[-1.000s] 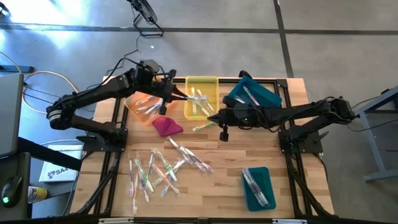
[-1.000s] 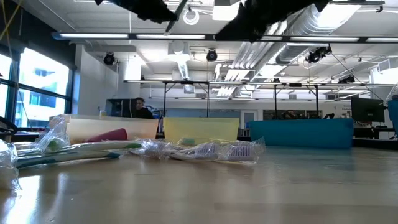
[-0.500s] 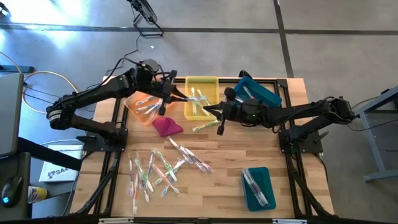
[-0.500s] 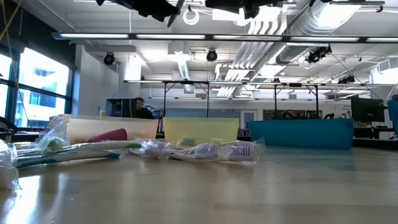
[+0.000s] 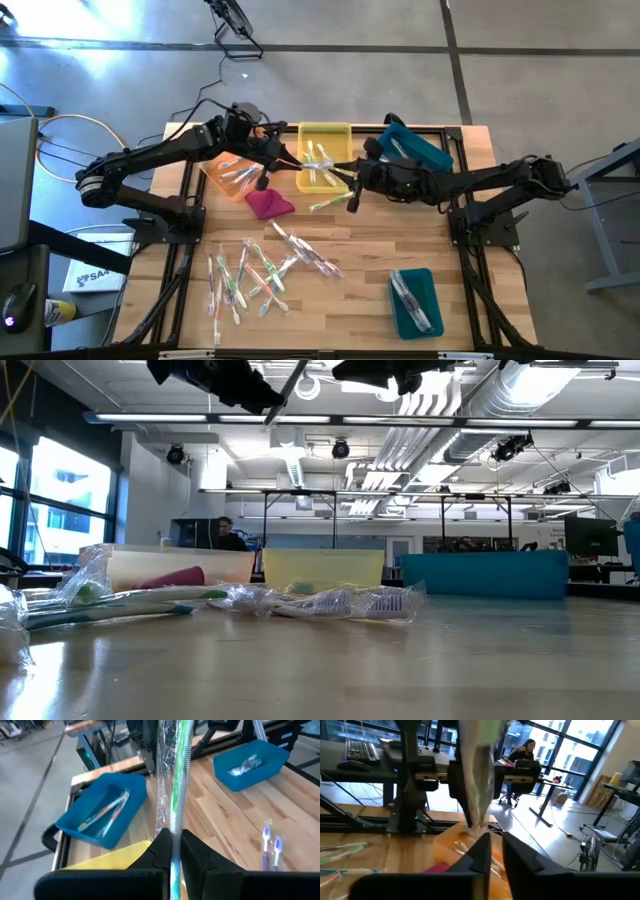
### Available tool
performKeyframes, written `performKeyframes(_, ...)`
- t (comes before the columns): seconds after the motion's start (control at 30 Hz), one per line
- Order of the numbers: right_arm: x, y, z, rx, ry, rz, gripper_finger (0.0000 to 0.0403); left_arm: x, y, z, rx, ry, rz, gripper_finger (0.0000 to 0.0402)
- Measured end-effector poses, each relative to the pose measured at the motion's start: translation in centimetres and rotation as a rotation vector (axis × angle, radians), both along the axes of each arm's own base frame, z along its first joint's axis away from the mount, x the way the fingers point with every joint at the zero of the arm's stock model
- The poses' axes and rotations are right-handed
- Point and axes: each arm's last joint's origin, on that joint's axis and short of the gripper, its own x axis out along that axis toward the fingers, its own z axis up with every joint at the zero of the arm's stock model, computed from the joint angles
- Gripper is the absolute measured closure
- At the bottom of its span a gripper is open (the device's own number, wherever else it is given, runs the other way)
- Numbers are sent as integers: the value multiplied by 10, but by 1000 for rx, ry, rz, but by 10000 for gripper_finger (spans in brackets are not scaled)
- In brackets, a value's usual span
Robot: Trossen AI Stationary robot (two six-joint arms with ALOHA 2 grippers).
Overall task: Pick & Place Toothbrushes
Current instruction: Put the green toothbrush into the yellow bin
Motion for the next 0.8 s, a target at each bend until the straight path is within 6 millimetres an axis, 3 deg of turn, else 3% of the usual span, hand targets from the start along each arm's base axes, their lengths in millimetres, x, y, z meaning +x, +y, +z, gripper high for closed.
performKeyframes(0.37,15,-2,-8,19,-64,129,194,1,1,3,3,-33,8,388)
performKeyframes(0.5,23,-5,-12,11,-124,117,174,1,1,3,-2,-24,9,388)
performKeyframes(0.8,24,-13,-4,-9,-236,142,172,3,1,1,-2,-20,9,388)
